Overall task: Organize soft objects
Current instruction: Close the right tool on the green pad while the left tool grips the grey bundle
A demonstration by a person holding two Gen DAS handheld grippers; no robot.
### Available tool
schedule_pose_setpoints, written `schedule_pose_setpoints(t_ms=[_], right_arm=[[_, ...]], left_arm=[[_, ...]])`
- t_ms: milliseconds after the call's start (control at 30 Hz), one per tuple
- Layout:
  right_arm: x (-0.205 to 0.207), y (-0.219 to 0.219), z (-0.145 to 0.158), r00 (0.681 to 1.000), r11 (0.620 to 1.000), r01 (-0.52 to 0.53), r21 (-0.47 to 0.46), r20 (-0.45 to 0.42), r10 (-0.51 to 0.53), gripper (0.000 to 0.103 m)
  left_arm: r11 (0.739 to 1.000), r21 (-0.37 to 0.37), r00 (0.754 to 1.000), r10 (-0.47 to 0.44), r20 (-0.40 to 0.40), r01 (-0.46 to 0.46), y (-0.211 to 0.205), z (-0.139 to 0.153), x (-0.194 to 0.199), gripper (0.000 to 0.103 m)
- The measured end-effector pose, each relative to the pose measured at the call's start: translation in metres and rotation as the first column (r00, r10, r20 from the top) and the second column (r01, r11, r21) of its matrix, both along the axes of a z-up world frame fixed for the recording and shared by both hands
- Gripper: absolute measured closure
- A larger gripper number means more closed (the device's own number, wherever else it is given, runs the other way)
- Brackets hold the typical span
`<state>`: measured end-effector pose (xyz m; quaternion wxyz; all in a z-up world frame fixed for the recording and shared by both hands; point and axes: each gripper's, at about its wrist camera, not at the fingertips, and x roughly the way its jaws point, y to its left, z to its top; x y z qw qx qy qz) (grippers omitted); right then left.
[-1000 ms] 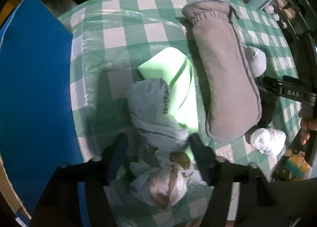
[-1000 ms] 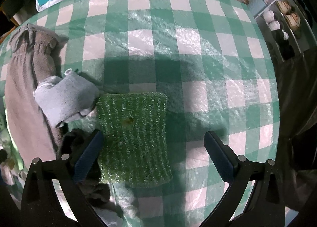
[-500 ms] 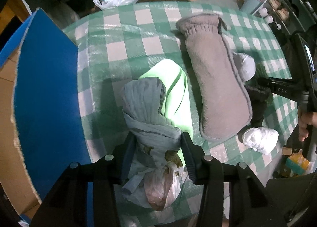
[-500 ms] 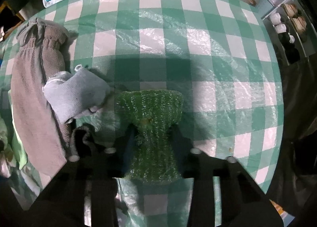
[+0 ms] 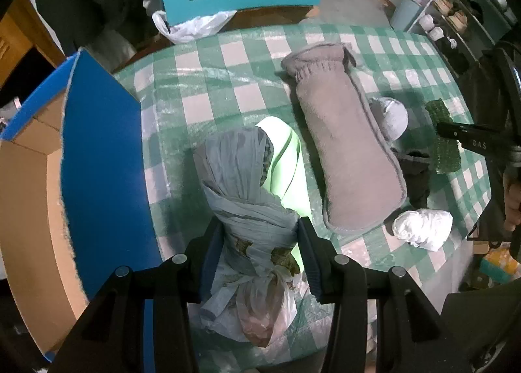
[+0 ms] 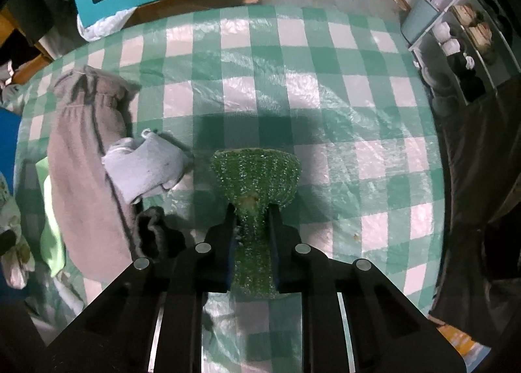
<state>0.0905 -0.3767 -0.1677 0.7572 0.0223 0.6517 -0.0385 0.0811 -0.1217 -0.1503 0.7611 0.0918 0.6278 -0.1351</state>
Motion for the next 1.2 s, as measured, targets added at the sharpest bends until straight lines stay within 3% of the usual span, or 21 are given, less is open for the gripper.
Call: schedule_pose_setpoints(t_ms=[300,633,1200], right_arm=[[-0.011,0.001,0.030,0.997,0.998,-0.050,-0.041,0.055,0.053,0.088],[-0.017,0.004,0.067,0.988,0.998,-0.053,-0.022,0.145,0.055,0.089],[-0.028,0.044,0.118,0.959,0.982,-0.186,-0.002,0.217,0.182,0.088]], left_arm=[[1.000,-0.005,0.999,-0.003,0.046,0.003,0.006,0.022,-0.005,0.057],[1.000,-0.028,0.997,0.002,0.074,0.000,0.005,0.040,-0.007,0.057],[1.000,0.015,0.987,-0.029,0.156,0.026,0.007,0.076,-0.016,0.057]])
